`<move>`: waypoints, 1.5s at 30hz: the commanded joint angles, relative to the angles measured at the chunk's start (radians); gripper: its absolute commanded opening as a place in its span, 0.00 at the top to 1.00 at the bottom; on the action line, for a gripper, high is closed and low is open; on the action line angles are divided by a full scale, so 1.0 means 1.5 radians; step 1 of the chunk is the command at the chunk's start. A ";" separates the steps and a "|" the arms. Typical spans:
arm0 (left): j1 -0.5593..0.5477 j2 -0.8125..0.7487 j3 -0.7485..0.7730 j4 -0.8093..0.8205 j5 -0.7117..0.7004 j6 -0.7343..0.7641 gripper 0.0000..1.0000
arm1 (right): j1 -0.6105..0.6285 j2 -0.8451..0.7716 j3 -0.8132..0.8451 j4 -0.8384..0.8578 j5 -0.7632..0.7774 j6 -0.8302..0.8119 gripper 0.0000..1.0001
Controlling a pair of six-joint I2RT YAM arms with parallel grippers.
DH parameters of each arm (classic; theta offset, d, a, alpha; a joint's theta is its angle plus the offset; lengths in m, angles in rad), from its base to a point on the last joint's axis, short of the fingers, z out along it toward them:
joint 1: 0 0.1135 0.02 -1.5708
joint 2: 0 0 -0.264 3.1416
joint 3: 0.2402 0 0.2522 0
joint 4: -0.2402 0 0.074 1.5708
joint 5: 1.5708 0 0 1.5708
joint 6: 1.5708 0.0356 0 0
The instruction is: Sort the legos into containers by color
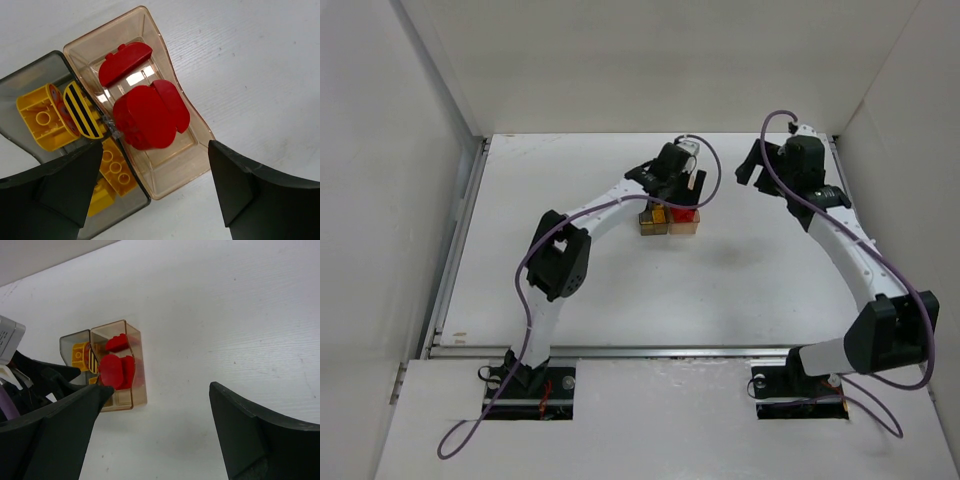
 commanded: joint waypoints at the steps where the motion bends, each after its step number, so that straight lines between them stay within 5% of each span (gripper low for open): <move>1: 0.008 -0.103 0.062 -0.051 0.016 -0.039 0.16 | -0.006 -0.066 0.012 -0.022 0.036 -0.012 0.04; 5: 0.036 -0.234 0.023 -0.035 -0.111 0.042 0.10 | -0.019 -0.150 0.006 -0.061 0.104 -0.025 0.00; 12: 0.138 -0.487 -0.277 0.087 -0.542 0.157 0.00 | -0.043 -0.341 -0.059 -0.126 0.449 -0.031 0.00; 15: 0.193 -0.610 -0.419 0.076 -0.607 0.127 0.00 | -0.043 -0.435 -0.098 -0.126 0.595 -0.046 0.00; 22: 0.175 -0.809 -0.662 0.035 -0.566 0.081 0.00 | -0.043 -0.608 -0.139 -0.117 0.496 -0.161 0.00; 32: 0.111 -0.823 -0.670 0.035 -0.553 0.075 0.00 | -0.043 -0.621 -0.066 -0.318 0.464 -0.013 0.00; 45: 0.093 -0.865 -0.708 0.029 -0.541 0.069 0.00 | -0.043 -0.628 -0.053 -0.348 0.406 0.013 0.00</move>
